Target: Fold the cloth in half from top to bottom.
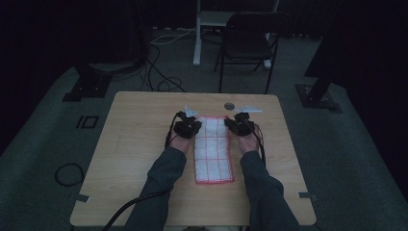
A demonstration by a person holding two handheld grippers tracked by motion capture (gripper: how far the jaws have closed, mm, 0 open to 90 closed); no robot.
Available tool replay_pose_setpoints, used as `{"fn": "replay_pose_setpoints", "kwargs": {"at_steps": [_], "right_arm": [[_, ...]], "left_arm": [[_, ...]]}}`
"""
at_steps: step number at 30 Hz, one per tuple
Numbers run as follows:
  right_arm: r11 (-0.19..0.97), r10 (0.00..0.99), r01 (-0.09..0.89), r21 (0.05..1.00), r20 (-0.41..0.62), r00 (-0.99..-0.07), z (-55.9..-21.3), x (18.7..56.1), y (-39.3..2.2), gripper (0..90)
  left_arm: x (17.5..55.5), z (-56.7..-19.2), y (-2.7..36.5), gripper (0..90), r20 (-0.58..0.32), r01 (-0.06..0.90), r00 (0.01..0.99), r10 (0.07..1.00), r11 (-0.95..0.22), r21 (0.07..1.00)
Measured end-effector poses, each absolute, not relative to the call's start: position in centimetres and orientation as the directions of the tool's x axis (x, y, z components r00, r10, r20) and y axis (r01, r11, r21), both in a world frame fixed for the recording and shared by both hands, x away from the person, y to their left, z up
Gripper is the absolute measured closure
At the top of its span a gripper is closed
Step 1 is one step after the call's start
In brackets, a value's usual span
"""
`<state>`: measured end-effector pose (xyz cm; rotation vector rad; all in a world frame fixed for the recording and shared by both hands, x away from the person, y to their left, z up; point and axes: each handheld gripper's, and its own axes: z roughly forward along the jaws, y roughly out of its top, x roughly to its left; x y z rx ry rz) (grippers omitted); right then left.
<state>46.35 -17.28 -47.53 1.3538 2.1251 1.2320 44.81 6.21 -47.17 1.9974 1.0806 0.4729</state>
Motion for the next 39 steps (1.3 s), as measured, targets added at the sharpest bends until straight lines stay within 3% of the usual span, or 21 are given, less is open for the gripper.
{"fn": "replay_pose_setpoints", "kwargs": {"at_steps": [20, 39], "right_arm": [[0.182, 0.794, 0.499, 0.847, 0.172, -0.583, -46.6, 40.4, -18.4, 87.1], [0.229, 0.774, 0.518, 0.824, 0.168, -0.61, -48.8, 37.2, -18.9, 87.0]], "left_arm": [[38.4, -46.6, 7.8, 86.5, -0.035, 0.437, 0.662, 0.749, -0.348, 0.829], [35.3, -48.5, 7.7, 86.3, -0.062, 0.451, 0.682, 0.728, -0.353, 0.82]]}}
